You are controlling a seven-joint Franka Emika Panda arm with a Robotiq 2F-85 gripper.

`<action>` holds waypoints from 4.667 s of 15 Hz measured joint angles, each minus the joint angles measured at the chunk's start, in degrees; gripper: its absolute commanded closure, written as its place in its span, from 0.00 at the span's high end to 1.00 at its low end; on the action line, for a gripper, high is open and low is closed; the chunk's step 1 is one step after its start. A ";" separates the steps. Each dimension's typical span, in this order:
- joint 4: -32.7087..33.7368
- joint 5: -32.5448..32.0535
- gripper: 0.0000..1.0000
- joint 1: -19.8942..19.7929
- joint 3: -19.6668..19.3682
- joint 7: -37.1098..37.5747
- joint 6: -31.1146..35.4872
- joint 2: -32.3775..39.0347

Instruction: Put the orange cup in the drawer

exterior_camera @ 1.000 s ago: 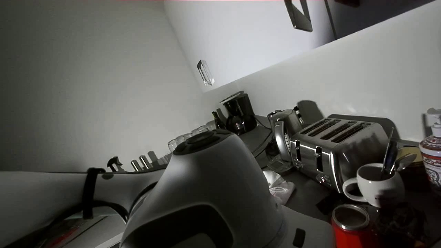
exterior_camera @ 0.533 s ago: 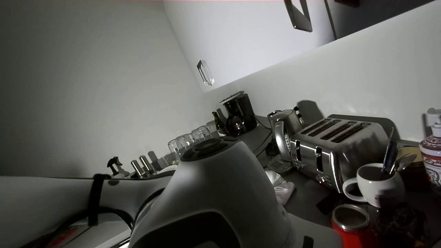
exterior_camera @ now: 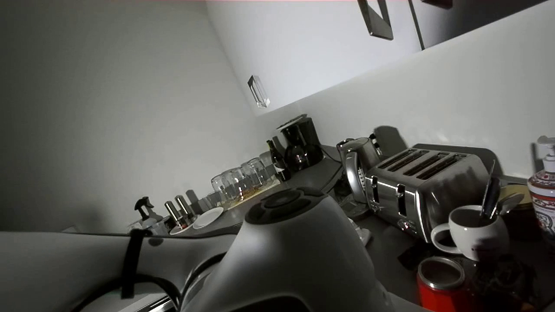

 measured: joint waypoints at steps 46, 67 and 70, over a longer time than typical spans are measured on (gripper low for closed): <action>0.46 3.18 0.08 -2.60 4.85 -11.53 4.92 2.21; 0.44 3.27 0.08 -5.55 1.21 -11.23 4.90 2.23; 0.41 3.26 0.08 -5.63 0.31 -10.89 5.01 1.73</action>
